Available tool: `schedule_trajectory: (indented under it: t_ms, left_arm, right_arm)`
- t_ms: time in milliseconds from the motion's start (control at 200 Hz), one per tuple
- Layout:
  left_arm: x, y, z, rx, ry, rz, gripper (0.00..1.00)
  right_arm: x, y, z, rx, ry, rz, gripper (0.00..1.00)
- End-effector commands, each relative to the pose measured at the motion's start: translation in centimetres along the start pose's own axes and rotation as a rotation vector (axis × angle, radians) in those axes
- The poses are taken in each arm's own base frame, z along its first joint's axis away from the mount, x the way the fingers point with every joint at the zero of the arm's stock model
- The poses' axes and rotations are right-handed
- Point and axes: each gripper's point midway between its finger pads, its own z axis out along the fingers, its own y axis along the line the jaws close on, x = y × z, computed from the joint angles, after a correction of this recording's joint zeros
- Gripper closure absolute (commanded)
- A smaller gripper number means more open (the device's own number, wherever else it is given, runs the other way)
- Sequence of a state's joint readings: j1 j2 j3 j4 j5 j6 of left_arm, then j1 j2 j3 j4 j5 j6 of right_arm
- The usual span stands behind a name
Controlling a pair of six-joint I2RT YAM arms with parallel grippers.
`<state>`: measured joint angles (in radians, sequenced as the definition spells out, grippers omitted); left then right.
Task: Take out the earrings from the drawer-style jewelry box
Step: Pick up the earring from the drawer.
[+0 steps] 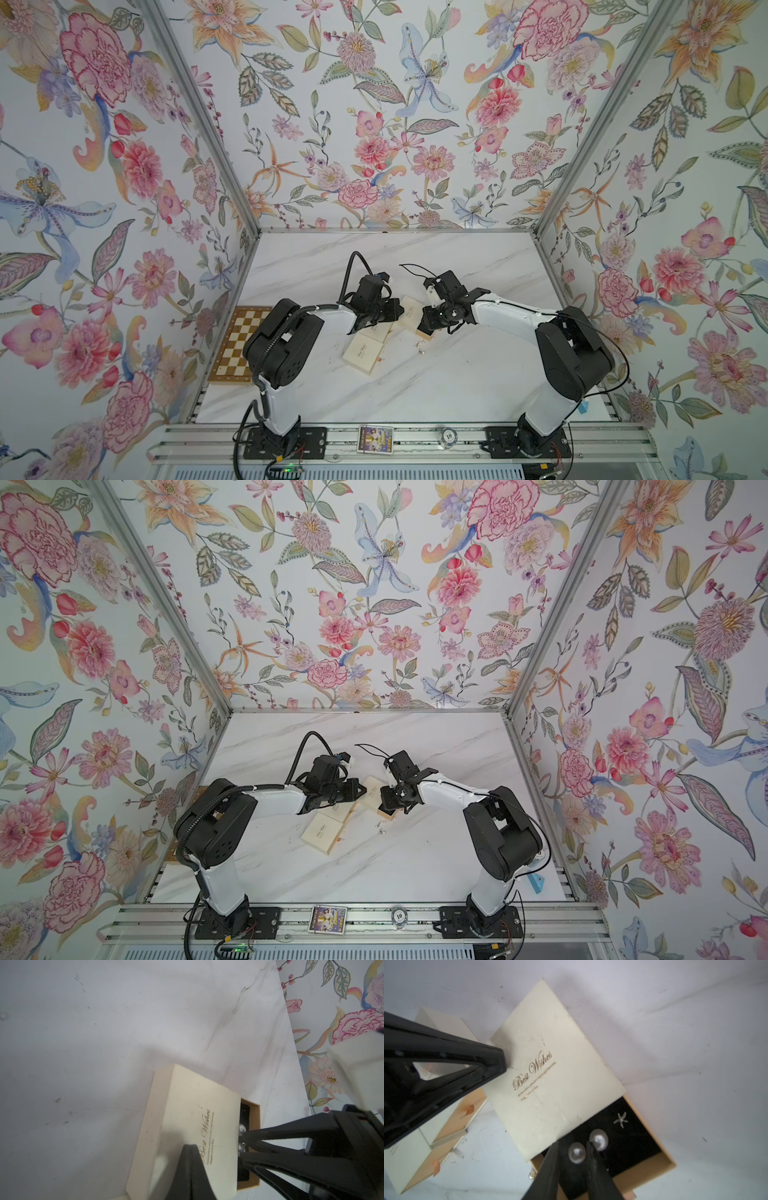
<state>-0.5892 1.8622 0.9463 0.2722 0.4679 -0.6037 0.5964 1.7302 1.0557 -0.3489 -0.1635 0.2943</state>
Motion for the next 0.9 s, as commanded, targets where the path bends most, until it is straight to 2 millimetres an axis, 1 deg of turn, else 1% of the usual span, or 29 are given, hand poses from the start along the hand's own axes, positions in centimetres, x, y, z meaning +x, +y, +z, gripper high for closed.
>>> schedule_trajectory:
  t_ms: [0,205,440,590,711,896]
  left_arm:
    - [2.57,1.97,-0.12,-0.064,0.074,-0.04,1.0]
    - [2.58,2.02,-0.15,-0.064,0.074,-0.04,1.0]
    - [2.58,2.03,-0.15,-0.065,0.074,-0.041,1.0]
    - [2.64,2.05,-0.12,-0.065,0.076,-0.04,1.0]
    - [2.62,2.0,-0.13,-0.065,0.075,-0.04,1.0]
    - [2.67,2.12,-0.16,-0.067,0.075,-0.043,1.0]
  right_arm:
    - [0.7,-0.3,0.59,0.035,0.04,-0.025,0.75]
    - [0.94,-0.31,1.02,0.051,0.052,-0.035,0.75]
    - [0.89,-0.22,1.0,0.054,0.049,-0.038,0.75]
    - [0.71,-0.24,0.73,0.055,0.041,-0.038,0.78]
    - [0.78,-0.24,0.72,0.056,0.04,-0.039,0.82]
    - [0.45,-0.3,0.18,0.063,0.022,-0.04,0.86]
